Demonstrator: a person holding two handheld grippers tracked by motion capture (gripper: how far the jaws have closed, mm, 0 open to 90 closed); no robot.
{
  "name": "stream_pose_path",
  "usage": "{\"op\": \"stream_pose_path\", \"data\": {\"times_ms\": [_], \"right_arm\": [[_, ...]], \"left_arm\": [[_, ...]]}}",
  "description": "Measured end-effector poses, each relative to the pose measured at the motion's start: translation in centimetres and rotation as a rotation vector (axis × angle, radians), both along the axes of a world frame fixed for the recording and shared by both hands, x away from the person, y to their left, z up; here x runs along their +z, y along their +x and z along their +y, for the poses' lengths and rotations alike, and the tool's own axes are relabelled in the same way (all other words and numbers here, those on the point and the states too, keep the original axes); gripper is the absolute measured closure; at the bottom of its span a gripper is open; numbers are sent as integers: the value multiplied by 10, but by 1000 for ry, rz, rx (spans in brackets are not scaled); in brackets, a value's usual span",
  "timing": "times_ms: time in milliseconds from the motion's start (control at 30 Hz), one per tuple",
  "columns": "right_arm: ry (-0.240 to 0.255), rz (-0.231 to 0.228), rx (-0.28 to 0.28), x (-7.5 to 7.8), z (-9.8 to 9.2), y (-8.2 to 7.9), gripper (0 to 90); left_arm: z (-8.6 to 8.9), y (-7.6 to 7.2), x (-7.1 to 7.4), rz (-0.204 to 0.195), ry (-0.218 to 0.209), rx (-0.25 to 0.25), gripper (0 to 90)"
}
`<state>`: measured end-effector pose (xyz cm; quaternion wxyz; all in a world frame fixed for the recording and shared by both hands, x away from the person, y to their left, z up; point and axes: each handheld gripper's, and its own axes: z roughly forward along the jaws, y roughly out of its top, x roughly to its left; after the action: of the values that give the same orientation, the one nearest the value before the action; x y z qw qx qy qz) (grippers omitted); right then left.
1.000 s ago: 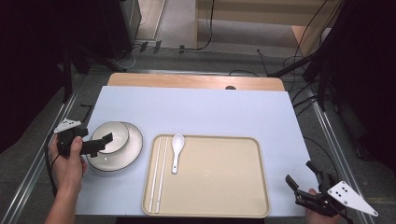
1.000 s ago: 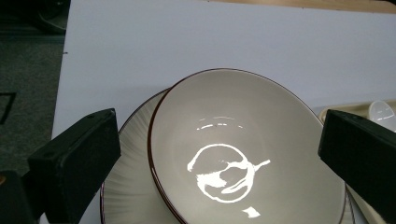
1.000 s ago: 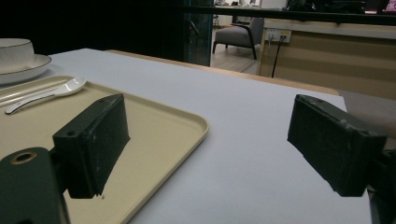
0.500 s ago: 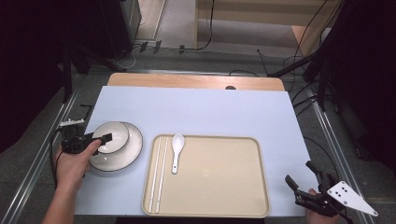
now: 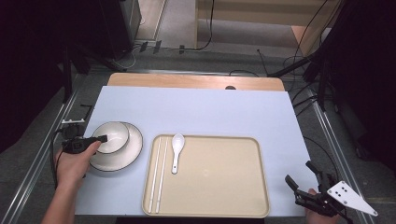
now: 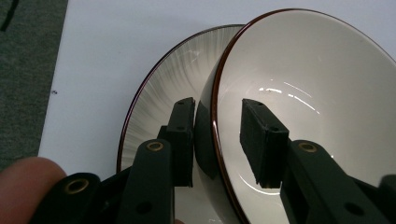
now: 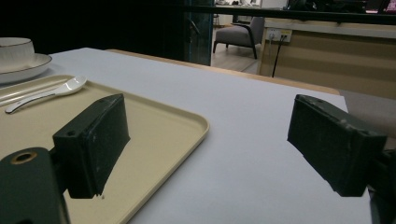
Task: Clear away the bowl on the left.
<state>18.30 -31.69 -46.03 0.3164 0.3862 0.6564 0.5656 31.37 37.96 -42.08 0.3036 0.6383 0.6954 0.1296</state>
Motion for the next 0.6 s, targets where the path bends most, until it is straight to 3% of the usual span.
{"op": "stream_pose_path", "data": {"times_ms": [167, 400, 600], "right_arm": [[0, 3, 3, 0, 1, 0, 129], [3, 2, -1, 0, 0, 1, 129], [5, 2, 1, 0, -1, 1, 129]], "left_arm": [[4, 0, -1, 19, -16, 6, 775], [5, 2, -3, 43, -29, -1, 767], [5, 3, -3, 34, -31, 12, 794]]}}
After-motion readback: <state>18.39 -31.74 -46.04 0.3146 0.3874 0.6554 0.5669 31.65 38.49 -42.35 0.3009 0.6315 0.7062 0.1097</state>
